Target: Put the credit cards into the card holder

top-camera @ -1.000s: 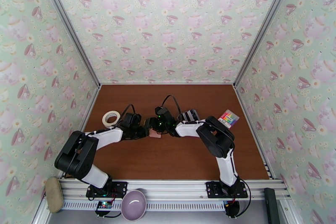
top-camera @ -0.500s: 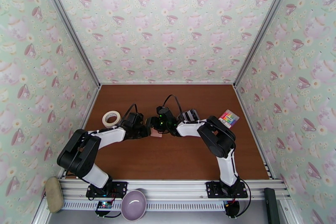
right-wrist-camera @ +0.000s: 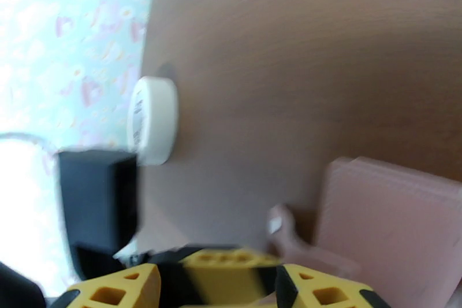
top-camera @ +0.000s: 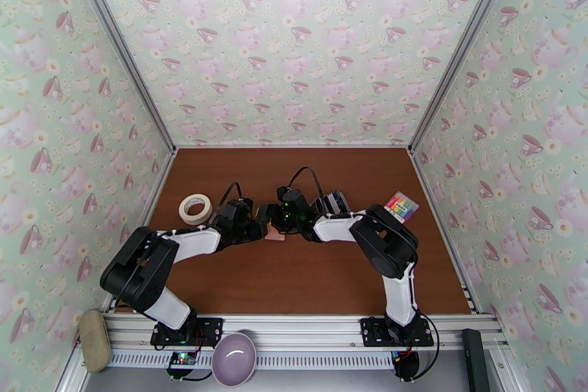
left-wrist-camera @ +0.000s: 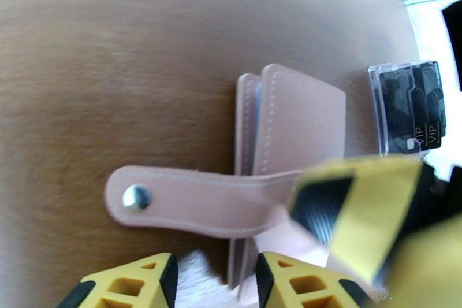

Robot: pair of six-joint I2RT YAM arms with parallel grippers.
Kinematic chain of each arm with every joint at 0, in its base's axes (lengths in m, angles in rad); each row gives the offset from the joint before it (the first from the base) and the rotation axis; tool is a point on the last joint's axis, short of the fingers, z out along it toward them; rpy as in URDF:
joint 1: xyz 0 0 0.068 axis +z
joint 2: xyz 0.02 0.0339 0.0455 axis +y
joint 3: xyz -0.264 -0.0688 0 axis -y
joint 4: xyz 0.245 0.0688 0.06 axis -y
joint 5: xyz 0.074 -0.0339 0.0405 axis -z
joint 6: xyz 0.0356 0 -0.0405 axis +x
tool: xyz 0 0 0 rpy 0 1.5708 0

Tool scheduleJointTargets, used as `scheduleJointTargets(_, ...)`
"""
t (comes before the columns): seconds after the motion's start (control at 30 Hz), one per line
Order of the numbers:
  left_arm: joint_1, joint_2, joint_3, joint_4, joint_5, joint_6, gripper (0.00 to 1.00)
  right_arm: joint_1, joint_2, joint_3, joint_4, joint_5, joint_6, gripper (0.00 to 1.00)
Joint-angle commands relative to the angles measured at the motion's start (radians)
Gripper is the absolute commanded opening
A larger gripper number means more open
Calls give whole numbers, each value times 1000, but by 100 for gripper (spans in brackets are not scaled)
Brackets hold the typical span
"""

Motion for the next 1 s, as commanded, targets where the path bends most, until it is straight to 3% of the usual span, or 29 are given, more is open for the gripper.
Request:
scheduleJointTargets(0.0, -21, 54, 18, 27, 36, -17, 42, -5, -76, -32, 26, -49, 9, 58)
scheduleJointTargets(0.23, -26, 76, 50, -42, 3, -3, 35, -44, -181, -97, -191, 43, -100, 58)
scheduleJointTargets(0.37, -29, 91, 67, -69, 1, 6, 28, -60, -205, -161, -217, 65, -134, 54)
scheduleJointTargets(0.6, -40, 117, 84, -76, 2, 9, 28, -62, -189, -213, -215, 105, -152, 49)
scheduleJointTargets(0.97, -42, 148, 97, -101, -6, 17, 28, -64, -111, -171, -235, 146, -170, 49)
